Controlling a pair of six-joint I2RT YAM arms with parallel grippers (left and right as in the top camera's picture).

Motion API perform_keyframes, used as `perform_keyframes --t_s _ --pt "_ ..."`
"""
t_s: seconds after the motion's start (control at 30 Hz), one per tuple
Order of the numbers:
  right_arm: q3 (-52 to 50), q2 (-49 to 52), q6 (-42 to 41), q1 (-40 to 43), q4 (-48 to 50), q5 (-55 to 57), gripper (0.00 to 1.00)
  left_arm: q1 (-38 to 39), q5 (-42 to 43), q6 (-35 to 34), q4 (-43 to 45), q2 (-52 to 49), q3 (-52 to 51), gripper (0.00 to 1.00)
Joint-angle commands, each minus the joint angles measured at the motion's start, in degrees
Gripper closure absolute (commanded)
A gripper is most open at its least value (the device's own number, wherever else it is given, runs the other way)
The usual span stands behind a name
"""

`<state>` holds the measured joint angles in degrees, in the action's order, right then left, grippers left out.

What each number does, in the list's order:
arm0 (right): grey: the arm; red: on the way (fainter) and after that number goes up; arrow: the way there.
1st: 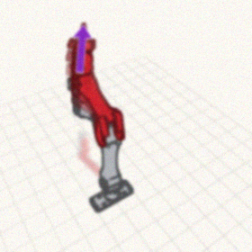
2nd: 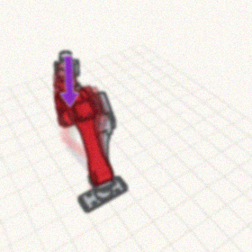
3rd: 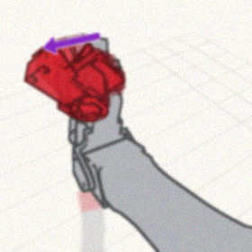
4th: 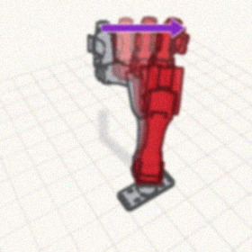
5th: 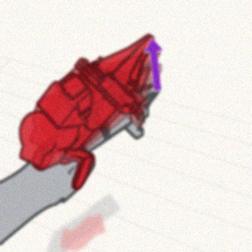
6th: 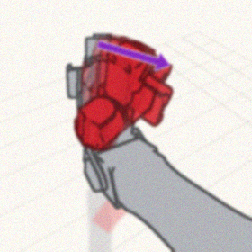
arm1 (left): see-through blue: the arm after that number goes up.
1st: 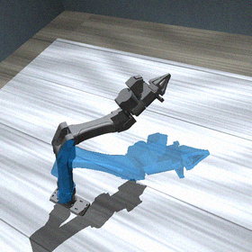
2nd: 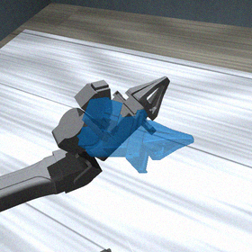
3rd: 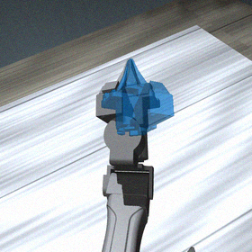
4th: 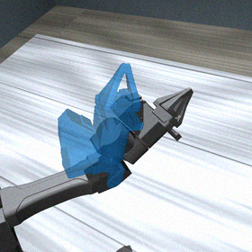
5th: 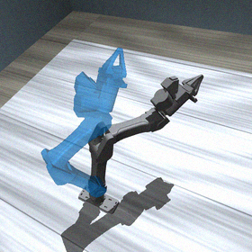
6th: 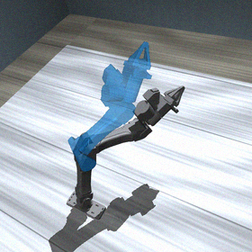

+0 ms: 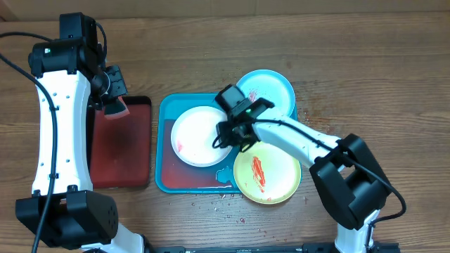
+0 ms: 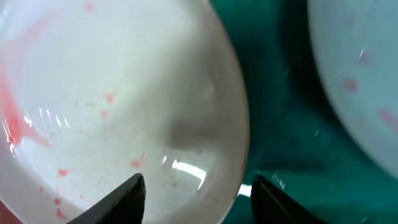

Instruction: Clean dirty plates on tray and stack at the side

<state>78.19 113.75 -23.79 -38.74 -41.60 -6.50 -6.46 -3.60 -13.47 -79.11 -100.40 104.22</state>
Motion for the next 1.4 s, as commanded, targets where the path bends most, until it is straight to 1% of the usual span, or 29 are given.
perform_keyframes --t_s 0.0,0.07,0.1,0.17,0.23,0.37,0.47,0.6,0.67,0.7,0.83,1.03,1.17,1.37 --pt "0.5 0.6 5.7 -0.1 2.5 1.1 0.45 0.8 0.7 1.6 0.3 0.4 -0.3 0.96" --pt "0.5 1.7 5.6 -0.1 4.2 1.3 0.49 1.5 0.7 1.7 0.3 0.4 -0.3 0.96" --pt "0.5 2.3 5.6 -0.1 4.9 1.3 0.53 1.8 0.7 1.7 0.3 0.4 -0.3 0.96" --pt "0.5 3.0 4.0 -0.1 5.7 1.7 0.67 2.2 0.7 1.7 0.5 0.4 -0.3 0.96" --pt "0.5 3.4 1.1 -0.1 6.0 3.1 0.78 2.5 0.7 1.7 0.7 0.4 -0.3 0.96" --pt "0.5 3.4 -5.2 -0.1 6.0 5.2 0.95 3.3 0.7 1.7 1.2 0.4 -0.3 0.96" --pt "0.5 3.4 -10.3 -0.1 5.3 5.4 0.96 4.5 0.7 1.7 1.5 0.4 -0.3 0.96" --pt "0.5 3.4 -26.6 -0.1 -1.6 7.4 0.96 7.3 0.7 1.7 2.5 0.4 -1.7 0.96" --pt "0.5 3.4 -32.1 -0.1 -4.6 7.3 0.96 8.9 0.7 1.7 3.4 0.4 -3.4 0.96" --pt "0.5 3.4 -33.4 -0.1 -5.5 7.3 0.96 9.6 0.7 1.6 4.1 0.4 -4.6 0.96" --pt "0.5 3.4 -33.1 -0.1 -6.8 6.8 0.96 12.8 1.4 -0.9 8.8 0.4 -12.2 0.96" --pt "0.5 3.4 -31.5 -0.1 -6.1 6.4 0.96 17.7 9.3 -0.9 22.6 0.4 -25.2 0.95" --pt "0.5 3.4 -29.8 -0.1 -5.8 6.4 0.96 20.3 8.8 -0.9 30.8 0.4 -32.4 0.96" --pt "0.5 3.4 -29.7 -0.1 -5.8 6.4 0.96 20.9 1.7 -3.7 42.6 0.4 -42.6 0.96"
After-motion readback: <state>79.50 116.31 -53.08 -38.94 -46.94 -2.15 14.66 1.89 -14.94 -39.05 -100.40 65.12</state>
